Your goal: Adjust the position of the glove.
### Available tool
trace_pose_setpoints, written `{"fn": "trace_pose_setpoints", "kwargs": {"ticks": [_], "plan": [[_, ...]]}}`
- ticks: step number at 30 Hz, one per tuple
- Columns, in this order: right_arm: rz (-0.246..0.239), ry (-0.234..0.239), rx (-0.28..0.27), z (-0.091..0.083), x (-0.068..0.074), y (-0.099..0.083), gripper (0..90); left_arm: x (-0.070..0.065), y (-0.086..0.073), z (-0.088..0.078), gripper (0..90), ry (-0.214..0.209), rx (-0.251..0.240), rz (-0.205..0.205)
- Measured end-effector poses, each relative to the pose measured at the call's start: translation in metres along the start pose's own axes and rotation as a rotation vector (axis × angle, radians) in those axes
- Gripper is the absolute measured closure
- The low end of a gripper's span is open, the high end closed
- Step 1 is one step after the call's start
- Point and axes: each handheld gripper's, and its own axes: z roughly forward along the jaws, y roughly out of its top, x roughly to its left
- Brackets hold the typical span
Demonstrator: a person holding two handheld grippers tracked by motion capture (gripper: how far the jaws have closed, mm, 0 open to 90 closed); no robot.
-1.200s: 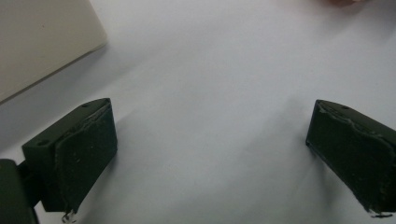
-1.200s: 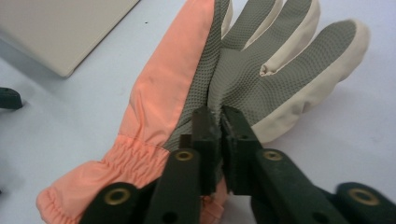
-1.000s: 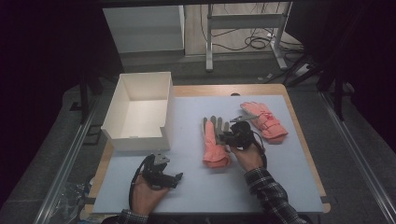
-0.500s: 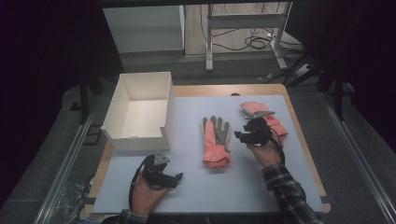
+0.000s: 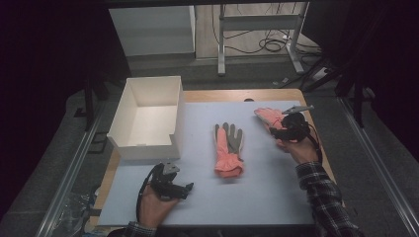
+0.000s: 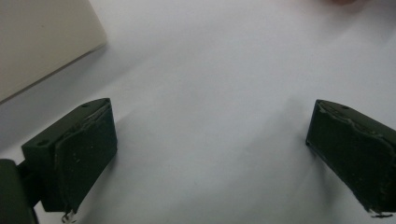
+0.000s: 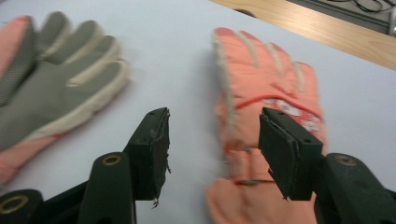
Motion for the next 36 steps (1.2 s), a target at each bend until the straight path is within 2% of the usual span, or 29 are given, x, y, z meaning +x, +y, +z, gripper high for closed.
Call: {"fn": "trace_pose_setpoints", "kwargs": {"ticks": [4,8,11,20,24,25,29,31,32,36], "plan": [[0.007,-0.036,0.016,0.003,-0.018,-0.001,33.9,0.000,0.000,0.000,1.9,0.000,0.000,0.000],[0.007,-0.052,0.030,0.010,-0.028,-0.003,28.1,0.000,0.000,0.000,1.9,0.000,0.000,-0.001],[0.014,-0.040,0.043,0.021,-0.040,-0.005,22.4,0.000,0.000,0.000,1.9,0.000,0.000,-0.001],[0.012,0.037,0.056,0.040,-0.054,-0.007,12.5,0.000,0.000,0.000,1.9,0.000,0.000,-0.001],[0.003,0.036,0.096,0.053,-0.057,-0.009,9.5,0.000,0.000,0.000,1.9,-0.001,0.000,-0.001],[0.013,0.042,0.109,0.056,-0.059,-0.010,8.9,0.000,0.000,0.000,1.9,0.000,0.000,-0.001],[0.045,0.068,0.121,0.062,-0.061,-0.015,10.0,0.000,0.000,0.000,1.9,-0.001,0.000,-0.001],[0.084,0.110,0.140,0.066,-0.061,-0.019,17.0,0.000,0.000,0.000,1.9,0.000,0.000,-0.001],[0.084,0.110,0.140,0.066,-0.061,-0.019,17.0,0.000,0.000,0.000,1.9,0.000,0.000,0.000],[0.103,0.108,0.123,0.064,-0.060,-0.022,26.0,0.000,0.000,0.000,1.9,0.000,0.000,0.000]]}}
